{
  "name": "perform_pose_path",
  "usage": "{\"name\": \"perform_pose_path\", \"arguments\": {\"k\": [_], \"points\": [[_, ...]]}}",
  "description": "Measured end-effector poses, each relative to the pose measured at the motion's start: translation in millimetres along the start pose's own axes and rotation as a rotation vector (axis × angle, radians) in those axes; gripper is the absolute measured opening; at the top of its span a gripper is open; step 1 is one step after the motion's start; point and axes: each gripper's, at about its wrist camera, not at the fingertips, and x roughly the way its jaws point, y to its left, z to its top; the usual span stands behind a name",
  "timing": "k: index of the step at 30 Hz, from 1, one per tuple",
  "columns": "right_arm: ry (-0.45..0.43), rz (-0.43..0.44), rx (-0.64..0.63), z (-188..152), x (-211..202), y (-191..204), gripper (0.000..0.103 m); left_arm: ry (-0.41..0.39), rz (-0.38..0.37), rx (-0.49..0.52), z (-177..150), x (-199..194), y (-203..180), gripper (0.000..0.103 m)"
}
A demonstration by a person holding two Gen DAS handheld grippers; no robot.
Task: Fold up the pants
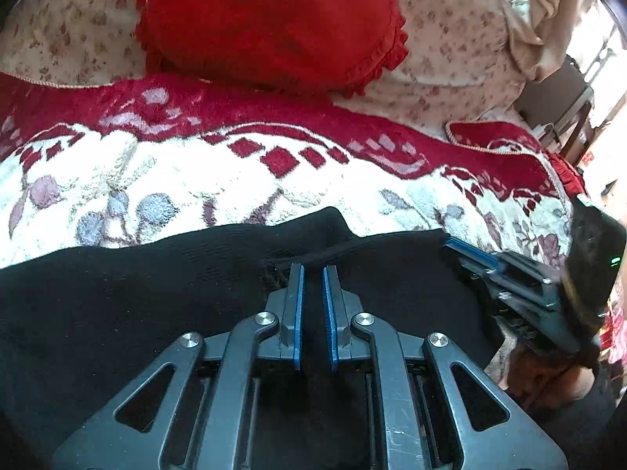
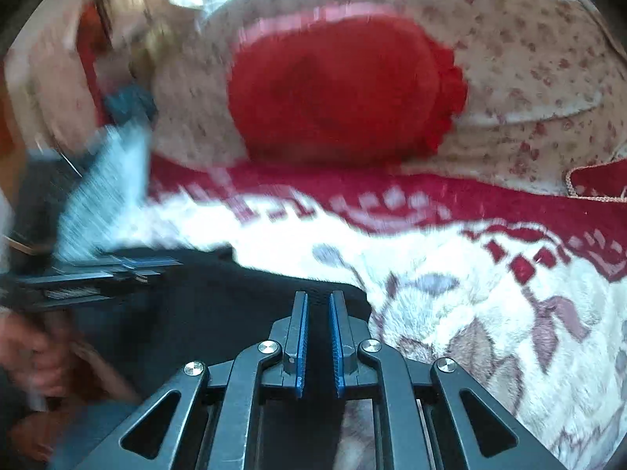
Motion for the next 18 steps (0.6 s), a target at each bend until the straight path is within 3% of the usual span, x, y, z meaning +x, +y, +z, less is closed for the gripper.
{"name": "perform_pose_path", "arguments": {"k": [7,11,13,15,17,18], "points": [[-0.019,0.025,0.06,0.9,-21.3,-10.8,0.008,0.008,-0.004,-0.006,-0.1,-16.0,-0.6,0.009],[-0.046,0.068,0.063,-3.1,-55.9,-4.2,0.008,-0.06,-0.097,0.029,-11.1,-54.6,-19.9,0.01],[0.007,0.074,0.048,-13.2,-62.2,1.4,0.008,-0.055,-0.121,0.084,-20.4,-59.3,-31.1,0.01],[0.088,0.056,0.015,-27.6,-50.9,3.2,0.008,0.006,-0.061,0.13,-27.9,-42.2,-33.7,0.01],[0.111,0.053,-0.001,-34.4,-41.5,3.0,0.008,0.073,-0.051,0.098,-34.4,-20.2,-22.0,0.01],[0.113,0.055,0.004,-33.7,-42.7,3.6,0.008,0.058,-0.068,0.086,-33.6,-20.9,-20.4,0.01]]}}
